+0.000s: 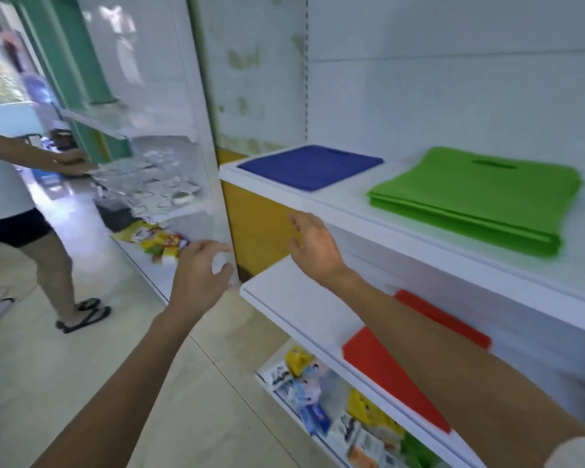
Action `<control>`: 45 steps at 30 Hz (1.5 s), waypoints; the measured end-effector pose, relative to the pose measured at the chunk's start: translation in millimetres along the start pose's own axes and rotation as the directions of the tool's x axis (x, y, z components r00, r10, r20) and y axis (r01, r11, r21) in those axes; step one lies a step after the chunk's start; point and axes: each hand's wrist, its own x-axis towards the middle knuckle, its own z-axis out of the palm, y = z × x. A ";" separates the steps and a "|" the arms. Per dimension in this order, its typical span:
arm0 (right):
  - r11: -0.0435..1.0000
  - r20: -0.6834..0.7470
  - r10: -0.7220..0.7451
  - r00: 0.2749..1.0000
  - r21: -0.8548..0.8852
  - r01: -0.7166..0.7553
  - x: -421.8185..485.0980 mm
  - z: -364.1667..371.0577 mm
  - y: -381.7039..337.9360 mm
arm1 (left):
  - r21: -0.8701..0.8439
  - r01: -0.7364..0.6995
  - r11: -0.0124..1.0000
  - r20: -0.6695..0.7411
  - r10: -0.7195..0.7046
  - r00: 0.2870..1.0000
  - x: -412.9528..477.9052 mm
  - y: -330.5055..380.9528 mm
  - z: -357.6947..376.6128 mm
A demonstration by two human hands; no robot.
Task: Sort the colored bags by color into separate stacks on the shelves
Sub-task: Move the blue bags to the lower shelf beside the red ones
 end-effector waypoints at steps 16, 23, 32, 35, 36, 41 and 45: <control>0.995 -0.121 -0.045 0.992 -0.093 0.034 228.5 2.5 27.5 | -0.109 -0.071 0.991 -0.065 0.064 0.996 215.1 -22.8 9.3; 0.982 -0.184 0.064 0.981 -0.166 -0.095 260.0 0.4 69.1 | -0.157 -0.179 0.971 0.052 0.189 0.981 293.6 -32.6 53.7; 0.683 -0.471 0.506 0.722 -0.293 -0.670 246.8 -39.3 116.1 | -0.164 -0.133 0.977 0.518 0.200 0.831 385.7 -36.9 108.7; 0.402 -0.442 0.711 0.547 -0.384 -0.831 234.9 -27.9 109.6 | -0.131 -0.201 0.971 0.548 0.240 0.801 397.1 -37.9 118.2; 0.343 -0.433 0.736 0.520 -0.423 -0.839 230.5 -21.6 107.5 | -0.146 -0.212 0.966 0.544 0.258 0.799 400.0 -40.7 121.7; 0.300 -0.565 0.719 0.404 -0.273 -0.914 223.1 -1.7 105.6 | -0.313 -0.171 0.934 0.377 0.288 0.880 402.1 -46.5 130.5; 0.363 -0.657 0.643 0.394 -0.191 -0.912 223.8 3.1 103.9 | -0.357 -0.190 0.914 0.271 0.296 0.916 403.0 -49.0 132.9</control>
